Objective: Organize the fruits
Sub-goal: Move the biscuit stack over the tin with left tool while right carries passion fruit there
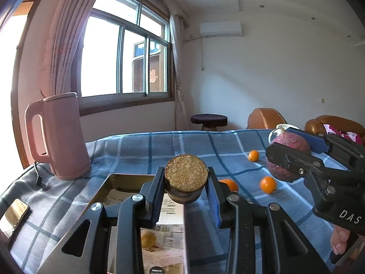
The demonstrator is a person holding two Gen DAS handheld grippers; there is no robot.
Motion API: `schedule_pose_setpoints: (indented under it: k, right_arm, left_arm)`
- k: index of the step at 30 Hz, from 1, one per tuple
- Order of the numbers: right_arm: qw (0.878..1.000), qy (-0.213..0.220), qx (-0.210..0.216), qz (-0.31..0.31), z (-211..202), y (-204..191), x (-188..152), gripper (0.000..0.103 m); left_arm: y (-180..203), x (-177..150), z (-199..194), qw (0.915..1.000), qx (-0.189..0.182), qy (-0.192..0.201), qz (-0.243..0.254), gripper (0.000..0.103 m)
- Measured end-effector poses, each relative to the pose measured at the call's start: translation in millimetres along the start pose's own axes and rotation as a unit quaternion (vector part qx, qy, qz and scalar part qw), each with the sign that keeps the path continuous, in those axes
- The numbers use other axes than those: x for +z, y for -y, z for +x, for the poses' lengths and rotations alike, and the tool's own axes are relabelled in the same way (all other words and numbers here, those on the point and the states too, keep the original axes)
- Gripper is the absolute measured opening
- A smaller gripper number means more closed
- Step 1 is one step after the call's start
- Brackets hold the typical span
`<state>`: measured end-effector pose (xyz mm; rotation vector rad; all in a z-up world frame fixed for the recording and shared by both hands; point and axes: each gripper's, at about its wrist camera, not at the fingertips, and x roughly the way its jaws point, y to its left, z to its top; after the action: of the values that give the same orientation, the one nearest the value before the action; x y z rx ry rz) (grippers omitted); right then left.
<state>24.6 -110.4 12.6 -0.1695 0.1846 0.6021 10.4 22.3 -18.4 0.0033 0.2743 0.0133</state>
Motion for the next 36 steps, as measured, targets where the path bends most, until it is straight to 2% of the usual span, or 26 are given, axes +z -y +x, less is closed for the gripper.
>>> schedule_pose_setpoints:
  k: [11, 22, 36]
  right_arm:
    - [0.999, -0.025, 0.043, -0.020, 32.7, -28.0, 14.0, 0.051]
    - [0.995, -0.058, 0.083, -0.020, 72.2, -53.6, 18.0, 0.051]
    - [0.987, -0.117, 0.114, -0.007, 116.9, -77.5, 8.9, 0.051]
  left_arm:
    - [-34.2, -1.8, 8.5, 0.9991, 0.028, -0.028, -0.015, 0.036]
    - [-81.9, -6.0, 23.0, 0.9946, 0.064, -0.072, -0.038, 0.036]
    - [-102.6, -15.2, 37.6, 0.9908, 0.063, -0.114, -0.038, 0.036]
